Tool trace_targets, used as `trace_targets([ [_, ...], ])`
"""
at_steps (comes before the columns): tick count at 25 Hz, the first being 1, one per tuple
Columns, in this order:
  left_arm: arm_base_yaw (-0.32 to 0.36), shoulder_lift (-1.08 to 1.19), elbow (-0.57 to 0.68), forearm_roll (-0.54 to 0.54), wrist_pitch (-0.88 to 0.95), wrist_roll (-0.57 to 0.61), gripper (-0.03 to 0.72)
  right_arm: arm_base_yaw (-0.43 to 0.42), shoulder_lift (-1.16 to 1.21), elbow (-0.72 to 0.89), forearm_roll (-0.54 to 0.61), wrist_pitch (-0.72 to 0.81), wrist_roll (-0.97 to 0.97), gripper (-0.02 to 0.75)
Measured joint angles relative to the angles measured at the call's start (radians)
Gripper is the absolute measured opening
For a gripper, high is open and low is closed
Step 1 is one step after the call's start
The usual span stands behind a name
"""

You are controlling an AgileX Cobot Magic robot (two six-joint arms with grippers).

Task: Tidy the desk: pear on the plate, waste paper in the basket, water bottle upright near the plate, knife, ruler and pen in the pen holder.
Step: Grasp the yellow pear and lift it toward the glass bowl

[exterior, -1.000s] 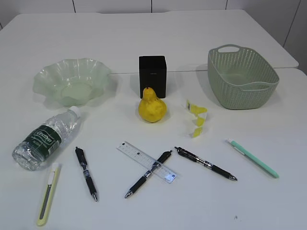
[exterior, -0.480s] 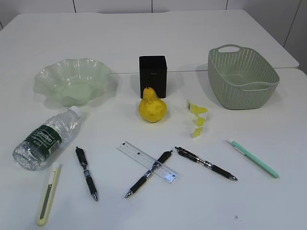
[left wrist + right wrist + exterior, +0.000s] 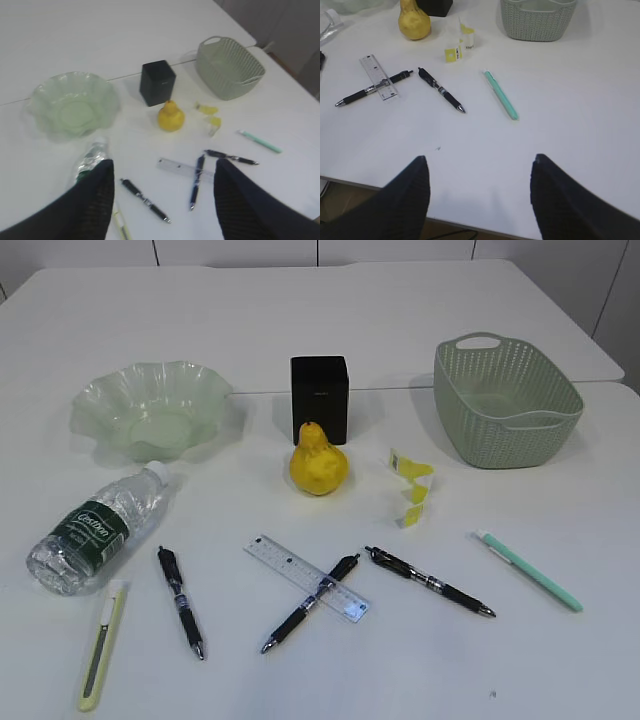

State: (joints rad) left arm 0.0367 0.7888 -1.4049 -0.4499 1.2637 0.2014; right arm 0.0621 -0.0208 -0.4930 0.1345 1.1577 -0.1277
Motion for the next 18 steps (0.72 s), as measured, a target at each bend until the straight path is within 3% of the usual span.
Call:
trace_targets([
  [4, 0.0, 0.158, -0.156, -0.109, 0.002, 0.0, 0.469, 0.0, 0.0, -0.011, 0.002, 0.028, 0.056, 0.501],
  [11, -0.003, 0.408, -0.39, -0.111, 0.002, 0.0, 0.506, 0.0, 0.104, -0.026, 0.014, 0.109, 0.234, 0.501],
  [18, -0.005, 0.532, -0.475, -0.103, 0.002, 0.002, 0.508, 0.0, 0.323, -0.037, 0.07, 0.109, 0.264, 0.501],
])
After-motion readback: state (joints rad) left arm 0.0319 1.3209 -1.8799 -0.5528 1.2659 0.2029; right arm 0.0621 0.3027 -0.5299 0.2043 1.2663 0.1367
